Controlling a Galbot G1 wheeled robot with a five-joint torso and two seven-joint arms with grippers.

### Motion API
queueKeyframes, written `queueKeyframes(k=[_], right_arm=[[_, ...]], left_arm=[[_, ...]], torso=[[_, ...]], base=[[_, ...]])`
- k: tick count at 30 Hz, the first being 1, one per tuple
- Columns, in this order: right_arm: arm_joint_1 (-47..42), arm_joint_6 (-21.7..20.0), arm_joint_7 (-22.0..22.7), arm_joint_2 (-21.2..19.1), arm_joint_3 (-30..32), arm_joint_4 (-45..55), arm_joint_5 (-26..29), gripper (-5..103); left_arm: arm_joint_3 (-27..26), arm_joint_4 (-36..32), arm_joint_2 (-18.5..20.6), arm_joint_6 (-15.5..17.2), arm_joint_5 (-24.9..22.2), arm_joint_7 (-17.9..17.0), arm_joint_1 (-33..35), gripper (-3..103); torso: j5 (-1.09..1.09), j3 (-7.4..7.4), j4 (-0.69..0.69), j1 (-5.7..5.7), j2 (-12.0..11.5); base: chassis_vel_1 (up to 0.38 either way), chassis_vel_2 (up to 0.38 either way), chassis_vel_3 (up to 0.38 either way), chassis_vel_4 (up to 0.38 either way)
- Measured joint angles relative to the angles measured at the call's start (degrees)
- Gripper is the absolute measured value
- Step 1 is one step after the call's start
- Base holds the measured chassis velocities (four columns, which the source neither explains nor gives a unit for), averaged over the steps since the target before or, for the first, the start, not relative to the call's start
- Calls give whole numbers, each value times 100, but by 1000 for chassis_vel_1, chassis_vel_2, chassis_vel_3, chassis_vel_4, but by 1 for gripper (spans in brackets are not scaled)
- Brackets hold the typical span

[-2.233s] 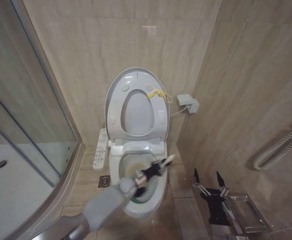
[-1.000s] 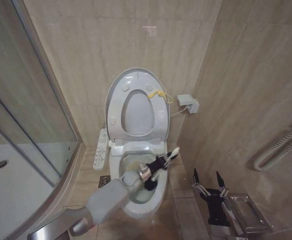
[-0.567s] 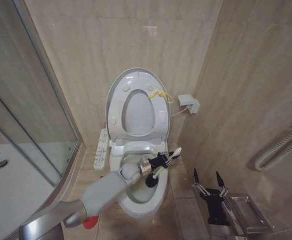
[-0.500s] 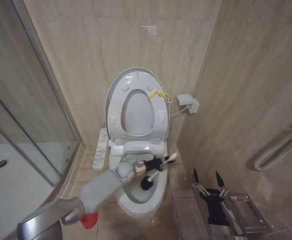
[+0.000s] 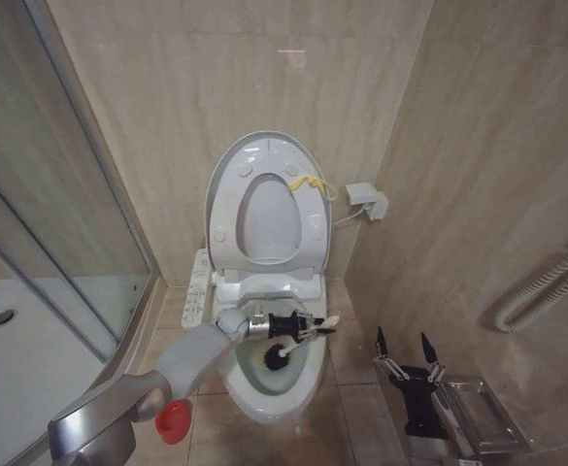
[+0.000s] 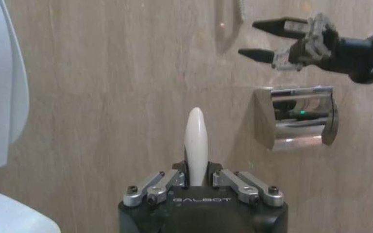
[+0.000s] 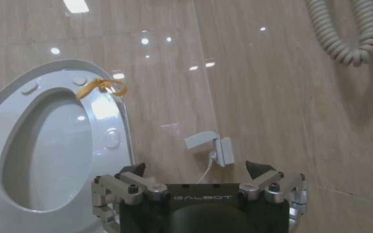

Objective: Open the toilet lid, clean the toilet bowl with a toilet brush, close the toilet lid, and flush.

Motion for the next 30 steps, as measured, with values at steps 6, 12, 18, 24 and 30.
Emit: queueKeyframes(k=[6,12,18,24,30], right_arm=[[8,-7,4,4,39,-3,3,100],[8,-9,4,-10,27,-2,4,100],[32,-9,10,-8,46,-44,18,100],[20,-9,6,-6,28,-20,14,100],[17,-6,4,34,16,-27,0,100]], left_arm=[[-129,-311,-63,101,-195,55,-28,19],[-129,76,-20,-31,18,140,115,19],[-89,-570,-12,-42,-59,22,304,19],[-146,-500,-74,-91,-63,-92,429,19],[-124,-295,-233,-217,118,-295,340,19]], torso=[[-2,-2,-15,-1,1],[1,0,0,0,0],[0,-2,-13,-1,1],[-1,0,-1,0,0],[-1,-1,-11,-1,1]], base=[[0,0,0,0],[0,0,0,0],[0,0,0,0],[0,0,0,0],[0,0,0,0]])
